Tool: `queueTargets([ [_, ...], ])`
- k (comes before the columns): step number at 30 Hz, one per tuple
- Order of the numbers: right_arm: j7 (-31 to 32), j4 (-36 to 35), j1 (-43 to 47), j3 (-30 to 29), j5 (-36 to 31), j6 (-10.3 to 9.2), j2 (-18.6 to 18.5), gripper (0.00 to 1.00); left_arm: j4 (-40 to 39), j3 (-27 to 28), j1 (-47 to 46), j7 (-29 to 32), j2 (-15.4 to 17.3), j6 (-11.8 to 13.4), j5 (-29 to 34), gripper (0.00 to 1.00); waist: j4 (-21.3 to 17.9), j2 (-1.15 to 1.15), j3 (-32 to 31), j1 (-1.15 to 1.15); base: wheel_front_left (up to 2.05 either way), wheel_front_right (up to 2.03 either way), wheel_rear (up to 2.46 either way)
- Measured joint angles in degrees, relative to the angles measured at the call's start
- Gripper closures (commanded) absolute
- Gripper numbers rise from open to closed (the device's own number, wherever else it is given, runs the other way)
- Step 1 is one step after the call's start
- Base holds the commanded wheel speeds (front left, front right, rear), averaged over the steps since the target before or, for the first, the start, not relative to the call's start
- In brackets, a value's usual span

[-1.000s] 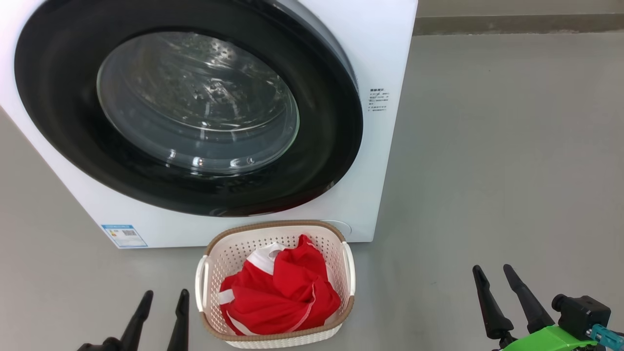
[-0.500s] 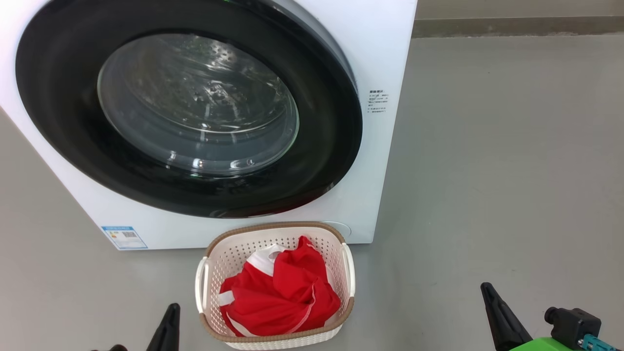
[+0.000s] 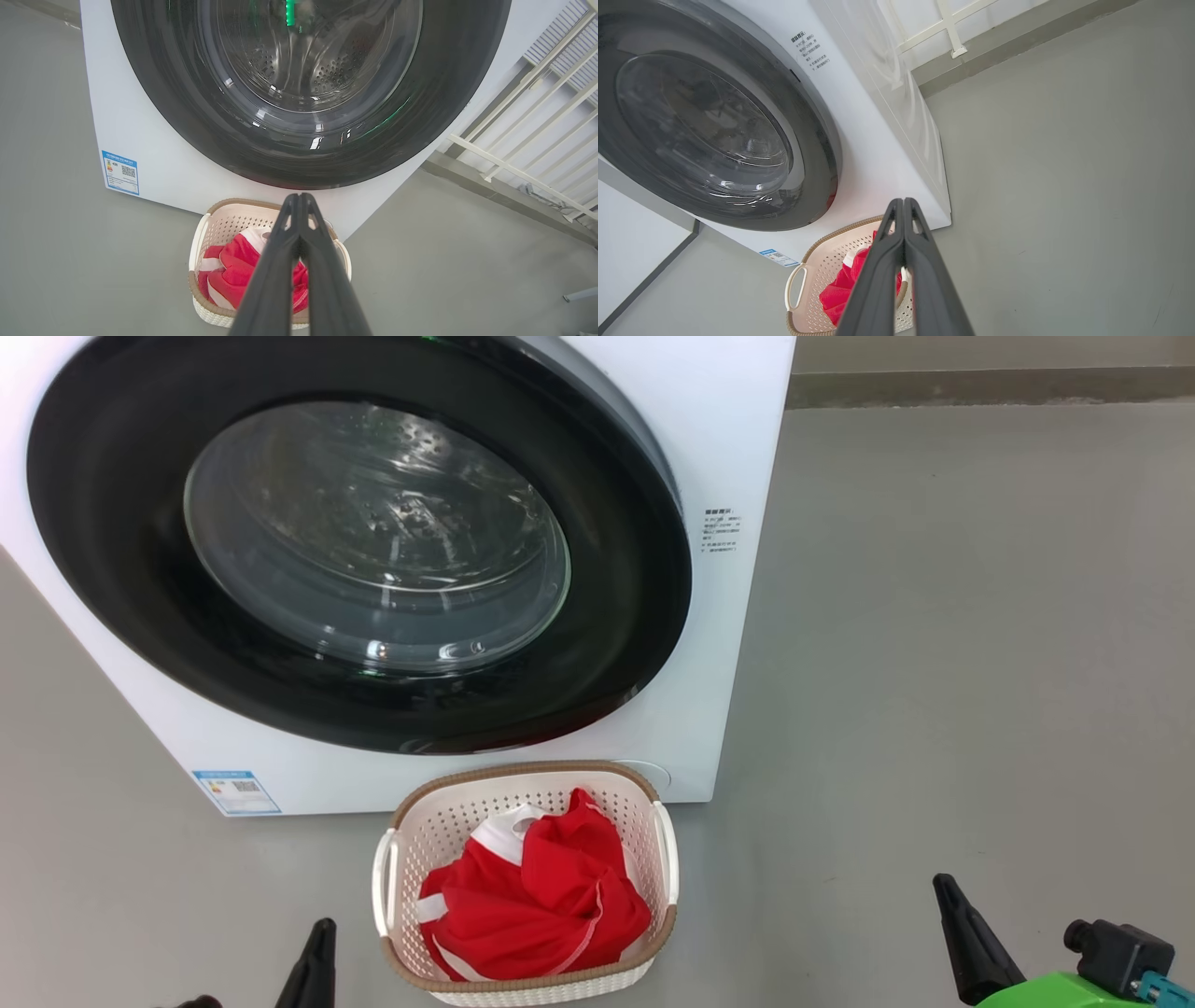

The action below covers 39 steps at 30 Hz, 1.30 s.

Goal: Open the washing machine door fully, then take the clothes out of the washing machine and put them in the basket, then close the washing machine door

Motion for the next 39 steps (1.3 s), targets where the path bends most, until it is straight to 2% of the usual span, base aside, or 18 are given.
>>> queueTargets([
  [39, 6.8, -1.9, -2.1, -4.1, 19.4, 0.0, 0.8, 1.0, -0.1, 2.2, -1.6, 6.6, -0.7, 0.0, -22.6, 1.0, -0.5, 0.0, -0.3, -0.01, 0.0, 0.0, 0.0],
])
